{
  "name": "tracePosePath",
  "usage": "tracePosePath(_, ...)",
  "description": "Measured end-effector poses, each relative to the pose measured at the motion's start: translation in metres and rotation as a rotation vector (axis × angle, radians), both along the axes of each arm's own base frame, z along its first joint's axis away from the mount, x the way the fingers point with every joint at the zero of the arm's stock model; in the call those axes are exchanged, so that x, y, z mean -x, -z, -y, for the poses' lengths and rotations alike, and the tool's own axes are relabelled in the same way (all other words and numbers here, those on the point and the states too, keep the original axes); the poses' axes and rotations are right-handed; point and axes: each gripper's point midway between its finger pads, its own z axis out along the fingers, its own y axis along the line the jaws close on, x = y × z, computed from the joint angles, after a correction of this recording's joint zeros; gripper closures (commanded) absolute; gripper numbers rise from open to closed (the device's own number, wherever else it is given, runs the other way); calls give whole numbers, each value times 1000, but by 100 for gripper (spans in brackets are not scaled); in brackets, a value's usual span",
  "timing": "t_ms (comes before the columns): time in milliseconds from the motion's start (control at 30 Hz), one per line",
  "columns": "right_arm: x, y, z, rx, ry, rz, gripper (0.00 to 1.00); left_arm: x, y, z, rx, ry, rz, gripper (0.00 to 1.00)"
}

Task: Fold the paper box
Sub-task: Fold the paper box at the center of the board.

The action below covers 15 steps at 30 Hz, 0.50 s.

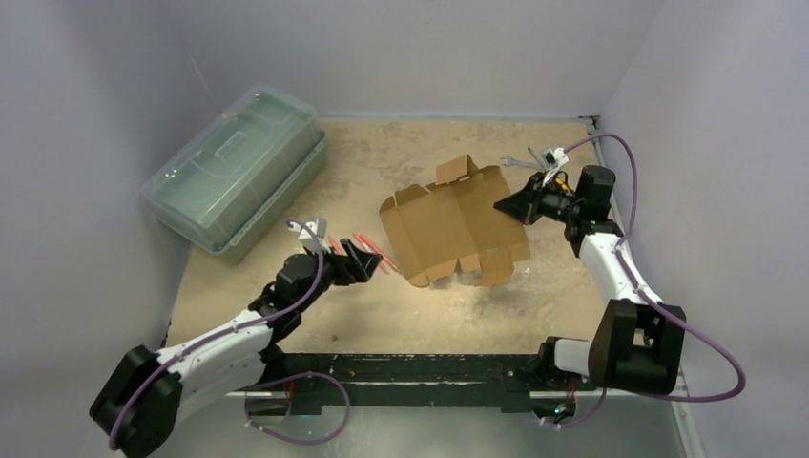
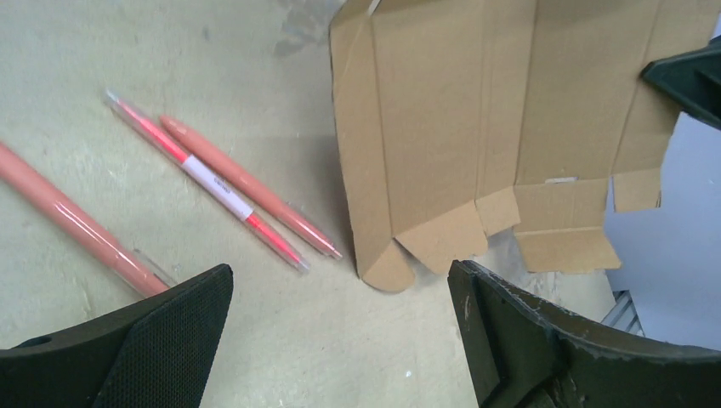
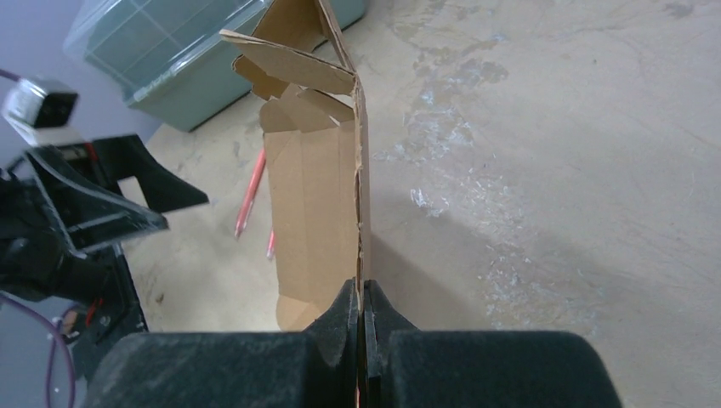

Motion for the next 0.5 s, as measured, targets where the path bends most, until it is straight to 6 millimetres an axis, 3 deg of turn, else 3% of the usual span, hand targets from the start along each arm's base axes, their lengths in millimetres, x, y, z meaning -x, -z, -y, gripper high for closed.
tracePosePath(100, -5, 4, 1, -34, 18, -39, 100, -1, 24, 6, 5, 14, -50, 1)
tracePosePath(300, -9, 3, 3, -63, 33, -56, 100, -15, 47, 29, 35, 69, -75, 2)
tracePosePath(400, -9, 1, 3, -73, 31, -53, 100, -22, 50, 37, 48, 80, -60, 2)
tracePosePath(500, -9, -1, 4, -79, 29, -49, 100, -33, 40, 45, 66, 86, -16, 2)
